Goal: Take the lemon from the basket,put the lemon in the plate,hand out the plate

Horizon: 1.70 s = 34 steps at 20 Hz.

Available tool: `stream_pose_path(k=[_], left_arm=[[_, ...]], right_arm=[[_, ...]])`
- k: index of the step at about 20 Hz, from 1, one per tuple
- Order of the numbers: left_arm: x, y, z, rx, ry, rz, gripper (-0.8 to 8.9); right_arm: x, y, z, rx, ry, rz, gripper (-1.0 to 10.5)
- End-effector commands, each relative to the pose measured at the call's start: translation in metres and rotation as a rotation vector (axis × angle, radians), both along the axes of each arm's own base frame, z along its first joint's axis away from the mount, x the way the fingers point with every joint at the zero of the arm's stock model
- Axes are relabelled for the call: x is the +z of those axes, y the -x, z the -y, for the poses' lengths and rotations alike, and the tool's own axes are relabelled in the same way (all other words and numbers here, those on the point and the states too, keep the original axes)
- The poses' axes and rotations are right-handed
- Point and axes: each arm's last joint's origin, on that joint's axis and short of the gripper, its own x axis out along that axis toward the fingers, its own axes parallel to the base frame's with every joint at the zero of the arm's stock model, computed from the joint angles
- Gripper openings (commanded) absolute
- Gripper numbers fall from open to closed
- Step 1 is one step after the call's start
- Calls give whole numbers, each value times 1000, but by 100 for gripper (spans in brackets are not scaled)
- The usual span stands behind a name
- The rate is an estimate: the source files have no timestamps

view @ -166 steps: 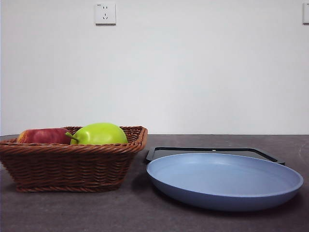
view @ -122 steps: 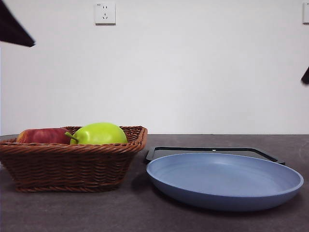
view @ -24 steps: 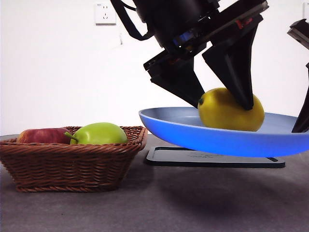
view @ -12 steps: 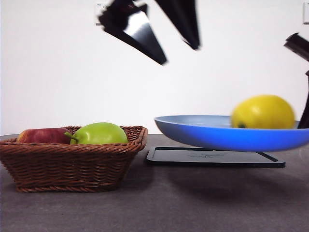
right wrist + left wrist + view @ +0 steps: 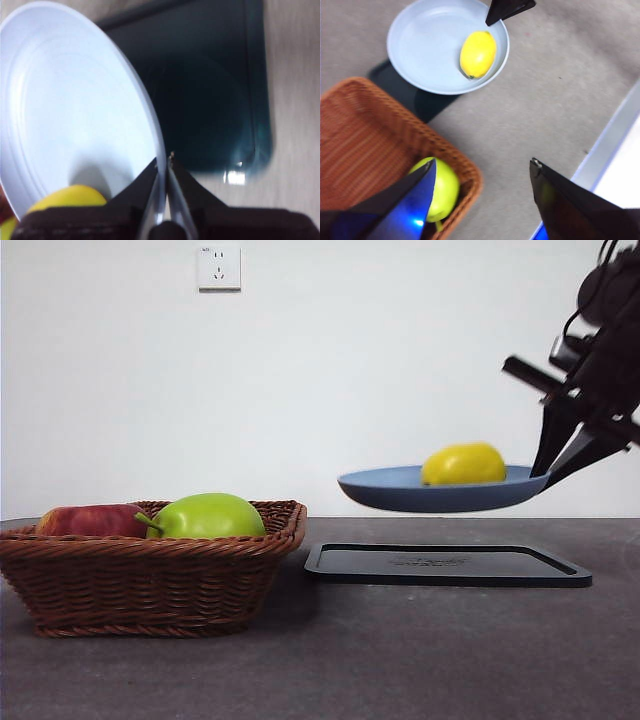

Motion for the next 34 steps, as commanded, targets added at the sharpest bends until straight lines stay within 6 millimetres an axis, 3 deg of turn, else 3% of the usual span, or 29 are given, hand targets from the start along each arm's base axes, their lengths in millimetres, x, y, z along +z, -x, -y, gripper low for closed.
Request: stream_pose_path(k=[1, 5, 8, 11, 16, 18, 22, 25, 32, 34], left_arm=[[5, 2, -1, 13, 7, 18, 324], [5, 2, -2, 27, -4, 25, 324], [5, 1, -2, 30, -2, 27, 324], [5, 1, -2, 47, -11, 38, 324], [6, 0, -2, 47, -3, 46, 324], [7, 0, -1, 40, 5, 67, 323], [11, -4, 1, 51, -3, 156, 322], [15, -11, -1, 63, -33, 247, 319], [17, -31, -20, 129, -106, 311, 0], [15, -38, -30, 158, -116, 286, 6]], right_arm=[[-14, -22, -1, 6, -6, -22, 3], [-41, -40, -1, 7, -4, -70, 3], [-50, -42, 1, 3, 4, -86, 3], [-52, -43, 2, 9, 61, -74, 37], [-50, -43, 2, 66, 76, -35, 247], [-42, -39, 5, 88, 89, -20, 247], [-1, -21, 7, 123, 106, 42, 243], [40, 4, 3, 160, 122, 100, 182], [131, 87, -40, 354, 152, 372, 3], [150, 111, -51, 358, 230, 452, 3]])
